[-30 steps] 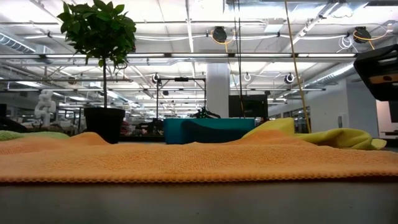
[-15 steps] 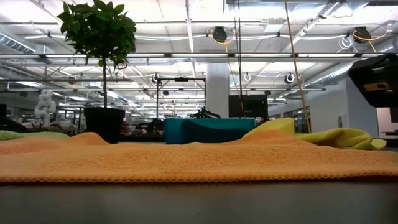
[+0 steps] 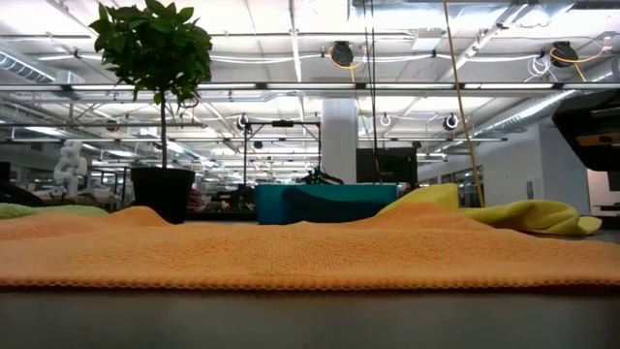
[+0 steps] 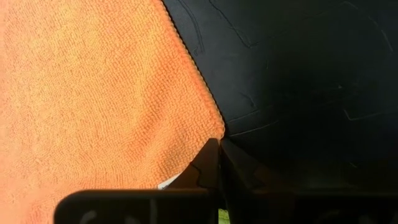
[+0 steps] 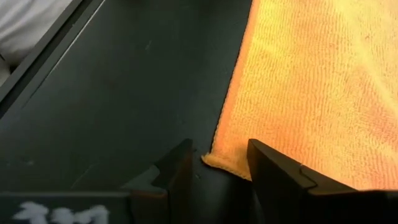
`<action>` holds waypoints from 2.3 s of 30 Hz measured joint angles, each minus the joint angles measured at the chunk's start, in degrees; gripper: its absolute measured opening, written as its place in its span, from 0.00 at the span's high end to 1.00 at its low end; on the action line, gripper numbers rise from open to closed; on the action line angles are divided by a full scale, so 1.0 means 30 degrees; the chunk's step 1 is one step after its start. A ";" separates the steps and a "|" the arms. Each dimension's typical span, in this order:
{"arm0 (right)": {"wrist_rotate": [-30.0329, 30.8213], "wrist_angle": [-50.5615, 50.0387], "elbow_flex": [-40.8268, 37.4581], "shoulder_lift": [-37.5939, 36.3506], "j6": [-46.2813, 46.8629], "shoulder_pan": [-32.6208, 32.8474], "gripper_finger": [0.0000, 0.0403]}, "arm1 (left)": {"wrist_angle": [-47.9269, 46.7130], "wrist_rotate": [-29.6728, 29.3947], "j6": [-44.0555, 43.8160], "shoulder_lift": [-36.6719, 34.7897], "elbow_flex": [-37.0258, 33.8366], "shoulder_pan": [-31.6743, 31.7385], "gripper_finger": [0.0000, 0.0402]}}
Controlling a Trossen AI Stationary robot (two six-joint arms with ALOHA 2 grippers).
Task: Fold microfiber towels
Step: Fold the orange microfiber towel
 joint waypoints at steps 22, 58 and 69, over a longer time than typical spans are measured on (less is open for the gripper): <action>-0.0038 -0.0037 -0.0073 0.0074 0.0064 -0.0007 0.98 | 0.0029 -0.0078 -0.0110 0.0000 0.0000 0.0007 0.97; 0.0444 0.2353 -0.0117 -0.0905 0.0656 0.0758 1.00 | 0.0671 -0.1593 -0.0417 0.0015 -0.0007 0.0275 0.99; 0.0444 0.2360 -0.0102 -0.0932 0.0656 0.0765 1.00 | 0.1588 -0.1612 -0.0516 0.0015 -0.0007 0.0248 0.99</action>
